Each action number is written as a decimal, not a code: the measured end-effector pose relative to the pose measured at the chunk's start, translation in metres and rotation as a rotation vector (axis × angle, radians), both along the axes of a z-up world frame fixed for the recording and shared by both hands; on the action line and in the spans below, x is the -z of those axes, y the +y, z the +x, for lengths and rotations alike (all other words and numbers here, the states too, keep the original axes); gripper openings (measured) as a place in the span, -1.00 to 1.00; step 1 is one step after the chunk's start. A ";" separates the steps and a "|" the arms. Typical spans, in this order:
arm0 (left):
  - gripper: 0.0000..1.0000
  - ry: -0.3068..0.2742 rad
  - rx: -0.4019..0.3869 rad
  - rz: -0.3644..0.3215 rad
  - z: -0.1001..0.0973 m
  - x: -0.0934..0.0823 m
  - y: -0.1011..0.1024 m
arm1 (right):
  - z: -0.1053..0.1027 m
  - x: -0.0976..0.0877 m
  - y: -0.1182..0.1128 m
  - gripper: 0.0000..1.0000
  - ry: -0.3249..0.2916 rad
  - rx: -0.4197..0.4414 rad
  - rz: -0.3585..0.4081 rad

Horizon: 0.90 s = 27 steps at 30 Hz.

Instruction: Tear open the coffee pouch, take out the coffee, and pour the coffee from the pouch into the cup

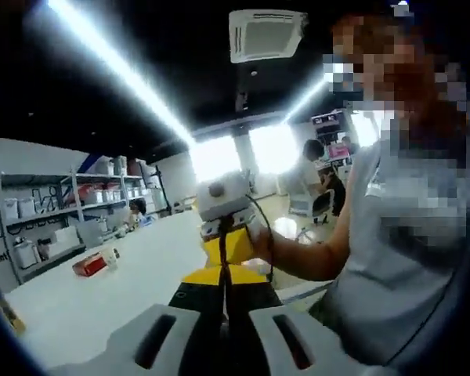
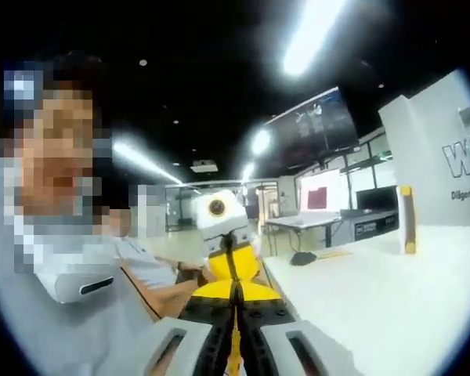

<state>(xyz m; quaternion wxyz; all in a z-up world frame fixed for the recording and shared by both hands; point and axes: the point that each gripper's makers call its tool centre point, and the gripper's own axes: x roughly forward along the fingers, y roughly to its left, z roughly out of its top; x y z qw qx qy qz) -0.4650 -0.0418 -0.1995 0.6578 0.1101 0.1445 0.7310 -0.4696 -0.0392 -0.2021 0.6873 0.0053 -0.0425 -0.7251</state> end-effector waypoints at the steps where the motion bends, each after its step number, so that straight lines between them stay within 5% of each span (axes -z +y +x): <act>1: -0.96 0.020 -0.024 -0.005 -0.001 -0.001 0.000 | -0.002 -0.002 0.001 -0.97 -0.012 0.004 -0.009; 3: -0.96 0.030 -0.053 -0.001 -0.001 -0.005 0.001 | -0.003 -0.005 0.002 -0.97 -0.029 0.003 -0.031; 9: -0.97 0.329 -0.164 -0.044 0.000 -0.015 0.004 | -0.007 -0.014 0.006 -0.98 -0.106 -0.069 -0.072; 17: -0.97 0.513 -0.309 -0.126 -0.012 -0.016 0.006 | -0.021 -0.015 0.005 -0.98 -0.294 -0.246 -0.015; 22: -0.96 0.750 -0.432 -0.149 -0.023 -0.024 0.006 | -0.030 -0.022 0.000 -0.98 -0.387 -0.324 -0.008; 27: -0.96 1.065 -0.510 -0.285 -0.031 -0.016 0.005 | -0.039 -0.019 -0.009 -0.97 -0.463 -0.390 0.013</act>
